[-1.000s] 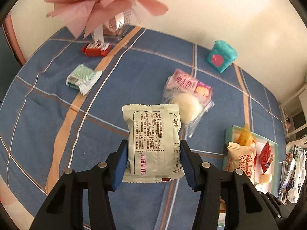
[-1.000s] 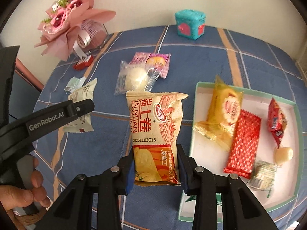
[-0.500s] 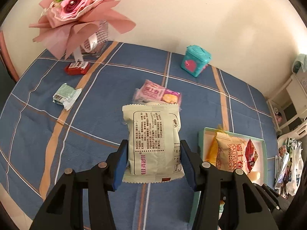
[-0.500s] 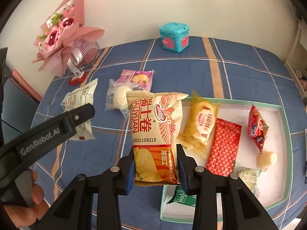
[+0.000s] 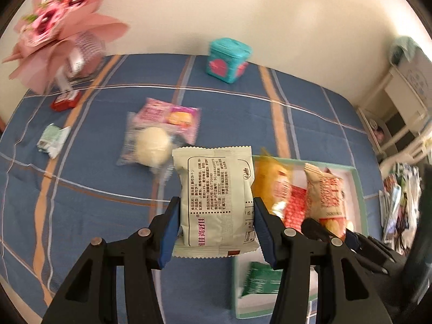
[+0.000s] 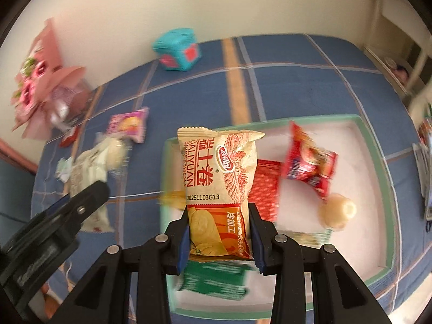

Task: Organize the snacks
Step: 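Carry the white packet with the left tool while the right tool carries the Swiss roll bag to the tray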

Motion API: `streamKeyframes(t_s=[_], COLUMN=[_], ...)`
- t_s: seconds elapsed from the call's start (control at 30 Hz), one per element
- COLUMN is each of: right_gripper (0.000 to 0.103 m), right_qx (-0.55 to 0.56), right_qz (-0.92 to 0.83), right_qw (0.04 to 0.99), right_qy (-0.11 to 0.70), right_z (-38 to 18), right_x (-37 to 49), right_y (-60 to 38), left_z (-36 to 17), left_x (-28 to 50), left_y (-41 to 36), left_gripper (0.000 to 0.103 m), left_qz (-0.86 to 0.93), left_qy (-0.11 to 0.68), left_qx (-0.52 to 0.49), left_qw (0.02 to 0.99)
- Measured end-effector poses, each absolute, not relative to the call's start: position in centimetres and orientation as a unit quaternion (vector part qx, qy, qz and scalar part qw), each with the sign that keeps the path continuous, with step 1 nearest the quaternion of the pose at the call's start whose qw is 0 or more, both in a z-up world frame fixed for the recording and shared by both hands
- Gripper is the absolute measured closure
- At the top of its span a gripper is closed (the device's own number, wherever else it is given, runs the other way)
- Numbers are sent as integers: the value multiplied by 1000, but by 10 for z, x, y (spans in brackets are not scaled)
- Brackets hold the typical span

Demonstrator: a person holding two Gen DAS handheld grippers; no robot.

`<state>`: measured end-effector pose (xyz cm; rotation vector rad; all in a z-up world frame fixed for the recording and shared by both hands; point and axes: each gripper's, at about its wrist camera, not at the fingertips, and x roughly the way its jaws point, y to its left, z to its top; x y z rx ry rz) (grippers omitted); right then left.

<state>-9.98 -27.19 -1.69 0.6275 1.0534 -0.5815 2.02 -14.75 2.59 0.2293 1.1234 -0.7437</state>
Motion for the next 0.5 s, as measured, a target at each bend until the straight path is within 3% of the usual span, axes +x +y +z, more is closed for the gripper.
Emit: streamKeyframes(t_s=[0.5], right_gripper=[63], right_qx=[320], right_qz=[-305], right_qw=[746], right_qy=[499], right_z=[-39], right_x=[-136], right_y=[-309], left_z=[31], left_x=[3], left_y=[-162], left_gripper=[49], left_qz=[-380], left_qy=[521], left_qx=[171], left_qw=[744])
